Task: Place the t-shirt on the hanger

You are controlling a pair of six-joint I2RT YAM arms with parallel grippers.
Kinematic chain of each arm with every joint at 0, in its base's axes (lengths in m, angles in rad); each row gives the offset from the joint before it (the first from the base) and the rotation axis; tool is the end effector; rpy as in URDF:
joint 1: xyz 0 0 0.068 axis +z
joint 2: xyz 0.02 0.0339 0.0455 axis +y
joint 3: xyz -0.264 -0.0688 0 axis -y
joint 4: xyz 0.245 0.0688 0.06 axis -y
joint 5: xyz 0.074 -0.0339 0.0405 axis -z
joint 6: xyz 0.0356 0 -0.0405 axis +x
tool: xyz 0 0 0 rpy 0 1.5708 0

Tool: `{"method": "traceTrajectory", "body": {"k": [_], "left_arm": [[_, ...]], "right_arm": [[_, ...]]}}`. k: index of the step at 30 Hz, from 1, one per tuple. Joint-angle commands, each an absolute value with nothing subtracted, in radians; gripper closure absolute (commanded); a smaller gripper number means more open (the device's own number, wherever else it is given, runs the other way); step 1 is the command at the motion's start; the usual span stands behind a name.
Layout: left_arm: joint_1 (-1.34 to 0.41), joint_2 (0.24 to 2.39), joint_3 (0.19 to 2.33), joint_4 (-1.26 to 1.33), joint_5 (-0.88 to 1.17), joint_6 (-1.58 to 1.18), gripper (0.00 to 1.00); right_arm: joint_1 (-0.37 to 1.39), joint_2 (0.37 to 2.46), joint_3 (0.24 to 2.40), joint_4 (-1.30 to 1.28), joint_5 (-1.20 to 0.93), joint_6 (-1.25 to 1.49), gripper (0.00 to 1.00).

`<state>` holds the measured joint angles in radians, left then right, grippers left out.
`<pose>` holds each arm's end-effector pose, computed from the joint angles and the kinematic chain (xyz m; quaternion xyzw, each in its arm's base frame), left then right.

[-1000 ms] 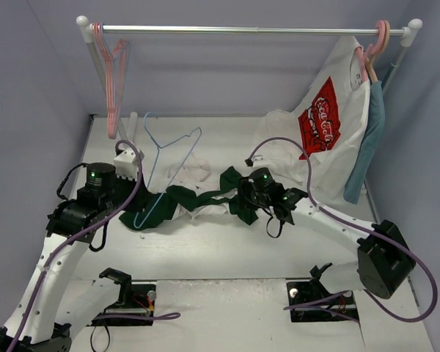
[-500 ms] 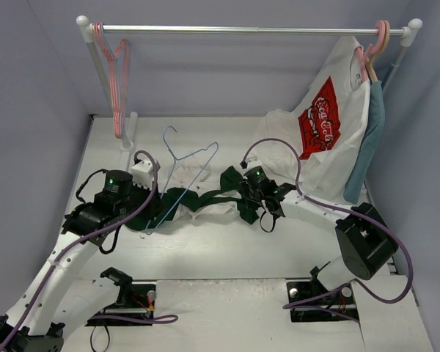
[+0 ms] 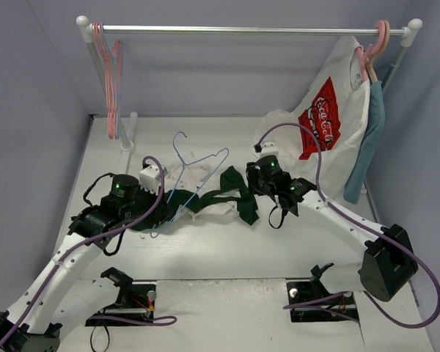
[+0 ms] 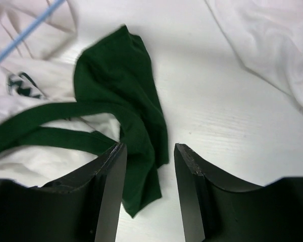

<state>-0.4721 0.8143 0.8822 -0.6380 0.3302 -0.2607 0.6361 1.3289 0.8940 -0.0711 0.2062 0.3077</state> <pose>0.1460 -0.0875 0.3239 0.1697 0.8523 -0.3042 0.3901 0.2452 0.1720 0.2682 -0.0886 0.8540 0.1505 0.4900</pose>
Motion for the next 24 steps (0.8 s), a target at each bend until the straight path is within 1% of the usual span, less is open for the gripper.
{"method": "traceTrajectory", "body": {"k": [1,6,11,18,21,22,24], "left_arm": [[-0.477,0.807,0.928,-0.56,0.318,-0.239,1.0],[-0.477,0.808,0.937,-0.572,0.328,-0.233,1.0],[-0.479,0.805,0.96,-0.612,0.33,-0.21,1.0],[-0.479,0.802,0.96,-0.621,0.368,-0.195,1.0],[-0.48,0.804,0.962,-0.626,0.408,-0.183,1.0],[-0.48,0.802,0.962,-0.629,0.417,-0.175,1.0],[-0.48,0.801,0.96,-0.63,0.44,-0.169,1.0]], "right_arm": [[0.635,1.324,0.965,-0.038,0.186,0.379,0.57],[0.634,1.432,1.034,-0.057,0.137,0.387,0.56],[0.634,1.512,1.052,-0.044,0.051,0.382,0.54],[0.634,1.601,1.048,-0.044,0.038,0.367,0.55],[0.634,1.615,1.046,-0.049,0.051,0.357,0.62],[0.632,1.615,1.045,-0.049,0.057,0.353,0.7],[0.629,1.611,1.042,-0.054,0.067,0.348,0.8]]}}
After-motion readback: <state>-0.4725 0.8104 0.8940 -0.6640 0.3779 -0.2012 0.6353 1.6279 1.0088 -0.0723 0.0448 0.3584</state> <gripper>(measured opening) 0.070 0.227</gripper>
